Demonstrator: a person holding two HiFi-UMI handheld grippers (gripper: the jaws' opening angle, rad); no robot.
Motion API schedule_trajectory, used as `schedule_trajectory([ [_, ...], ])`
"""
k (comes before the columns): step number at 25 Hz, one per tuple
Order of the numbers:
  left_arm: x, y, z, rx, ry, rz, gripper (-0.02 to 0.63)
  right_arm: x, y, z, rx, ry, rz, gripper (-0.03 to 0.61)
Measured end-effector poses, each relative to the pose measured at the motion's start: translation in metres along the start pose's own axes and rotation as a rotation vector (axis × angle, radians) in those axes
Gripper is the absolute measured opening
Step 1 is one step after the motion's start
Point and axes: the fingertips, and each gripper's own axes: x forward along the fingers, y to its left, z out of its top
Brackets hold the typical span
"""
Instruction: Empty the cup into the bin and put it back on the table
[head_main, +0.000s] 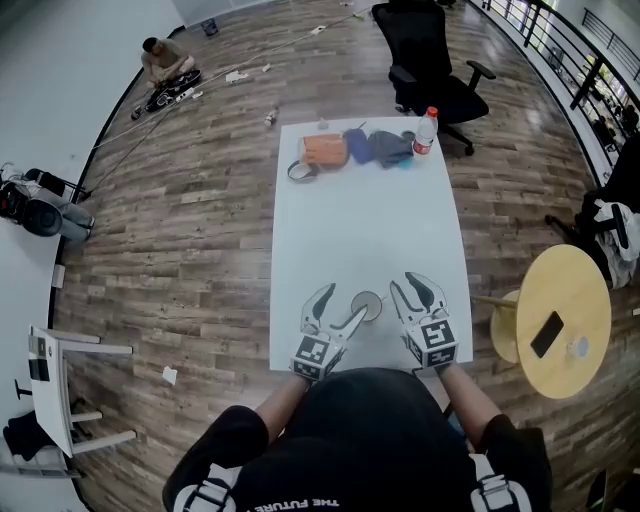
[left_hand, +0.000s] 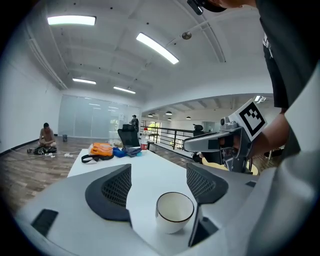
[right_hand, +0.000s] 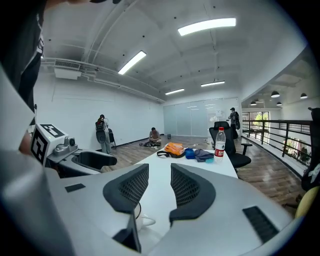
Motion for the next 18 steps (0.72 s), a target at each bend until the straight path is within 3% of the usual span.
schedule_trajectory([
  [6, 0.014, 0.017, -0.007, 0.011, 0.011, 0.02, 0.345, 0.019, -0.011, -0.014, -0.03, 0.031, 0.004, 0.126],
  [13, 0.027, 0.01, -0.056, -0.024, 0.075, -0.048, 0.345, 0.037, -0.005, -0.084, -0.012, 0.184, 0.046, 0.126],
  [18, 0.041, 0.001, -0.063, 0.057, -0.003, -0.117, 0.347, 0.05, -0.009, -0.137, 0.0, 0.285, 0.095, 0.126],
])
